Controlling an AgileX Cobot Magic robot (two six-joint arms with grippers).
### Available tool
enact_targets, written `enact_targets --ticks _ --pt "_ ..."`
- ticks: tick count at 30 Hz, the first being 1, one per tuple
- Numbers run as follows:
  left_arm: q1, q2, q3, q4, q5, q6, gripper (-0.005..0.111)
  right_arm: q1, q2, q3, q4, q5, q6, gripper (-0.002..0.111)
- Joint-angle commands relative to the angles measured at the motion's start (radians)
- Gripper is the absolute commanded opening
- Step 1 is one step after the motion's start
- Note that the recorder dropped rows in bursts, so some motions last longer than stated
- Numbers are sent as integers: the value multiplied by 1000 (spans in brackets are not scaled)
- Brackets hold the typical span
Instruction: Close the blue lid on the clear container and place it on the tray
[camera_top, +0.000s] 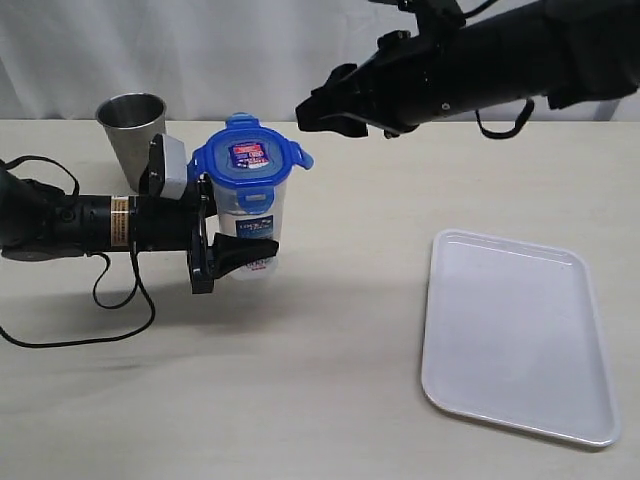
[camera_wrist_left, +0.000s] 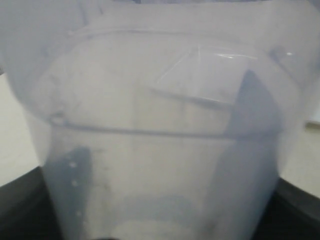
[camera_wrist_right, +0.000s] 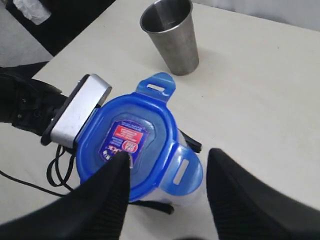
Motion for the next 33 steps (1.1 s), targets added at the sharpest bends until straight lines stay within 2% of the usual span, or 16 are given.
enact_targets --ticks 1,5,13,18,33 --pt "15 5 2 -51 -33 8 0 2 55 -131 -211 144 286 47" --pt "17 11 2 -76 -33 8 0 14 68 -176 -201 187 316 46" --pt "19 15 2 -85 -33 6 0 91 111 -199 -234 103 351 43" --pt "19 15 2 -83 -33 4 0 90 153 -245 -341 102 455 43" --pt "19 15 2 -83 -33 2 0 94 204 -262 -338 62 446 43"
